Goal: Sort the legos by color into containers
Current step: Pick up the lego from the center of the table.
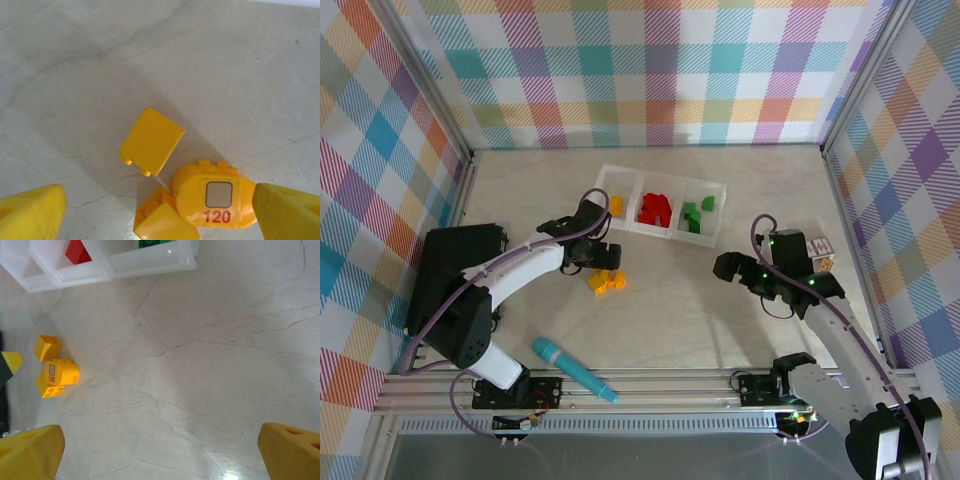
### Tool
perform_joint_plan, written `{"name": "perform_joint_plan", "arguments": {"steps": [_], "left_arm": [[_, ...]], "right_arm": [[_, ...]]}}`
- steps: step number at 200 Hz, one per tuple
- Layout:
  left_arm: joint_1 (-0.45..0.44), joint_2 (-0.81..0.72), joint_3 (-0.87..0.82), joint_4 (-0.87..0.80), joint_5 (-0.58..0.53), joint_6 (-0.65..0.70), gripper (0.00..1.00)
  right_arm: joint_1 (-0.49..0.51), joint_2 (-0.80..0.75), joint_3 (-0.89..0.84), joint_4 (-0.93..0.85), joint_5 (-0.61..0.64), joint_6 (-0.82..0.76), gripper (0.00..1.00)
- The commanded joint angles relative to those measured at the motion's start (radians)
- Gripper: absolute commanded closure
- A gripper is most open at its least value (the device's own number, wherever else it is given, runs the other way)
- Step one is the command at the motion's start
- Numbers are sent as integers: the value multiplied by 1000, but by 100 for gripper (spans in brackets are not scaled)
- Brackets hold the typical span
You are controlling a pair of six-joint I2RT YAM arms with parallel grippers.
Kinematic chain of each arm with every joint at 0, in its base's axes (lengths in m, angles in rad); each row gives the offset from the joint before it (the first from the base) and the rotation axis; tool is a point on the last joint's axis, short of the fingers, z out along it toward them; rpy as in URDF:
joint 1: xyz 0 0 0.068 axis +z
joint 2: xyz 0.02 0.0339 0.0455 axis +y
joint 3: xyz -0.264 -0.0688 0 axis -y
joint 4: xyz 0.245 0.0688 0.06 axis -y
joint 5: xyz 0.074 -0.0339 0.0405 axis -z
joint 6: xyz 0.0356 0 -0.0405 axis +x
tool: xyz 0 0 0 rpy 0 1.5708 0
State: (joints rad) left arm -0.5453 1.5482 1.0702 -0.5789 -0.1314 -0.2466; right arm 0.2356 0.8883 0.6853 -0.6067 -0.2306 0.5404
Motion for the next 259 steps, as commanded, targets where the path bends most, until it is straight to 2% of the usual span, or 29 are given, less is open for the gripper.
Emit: {"name": "perform_joint_plan", "arguments": {"steps": [1, 18, 36, 77, 107, 211, 259], "left_arm": [[-4, 5, 36, -45, 30, 110, 5], [-4, 57, 78, -85, 18, 150, 7], [-4, 114, 115, -115, 6, 152, 14], [0, 187, 152, -107, -6, 158, 20], [21, 240, 184, -124, -25, 147, 29], [56, 308, 209, -101, -7, 162, 30], [66, 349, 223, -88, -7, 159, 37]], "right_arm": [[-4, -3, -4, -8, -26, 15, 1], [-4, -22, -4, -19, -11, 12, 1], [-4, -42, 0, -35, 1, -5, 1], [-4, -65, 0, -64, 20, -19, 1], [-4, -73, -9, -77, 30, -22, 1], [-4, -124, -22, -106, 66, -25, 1], [-4, -123, -27, -103, 72, -25, 1]]}}
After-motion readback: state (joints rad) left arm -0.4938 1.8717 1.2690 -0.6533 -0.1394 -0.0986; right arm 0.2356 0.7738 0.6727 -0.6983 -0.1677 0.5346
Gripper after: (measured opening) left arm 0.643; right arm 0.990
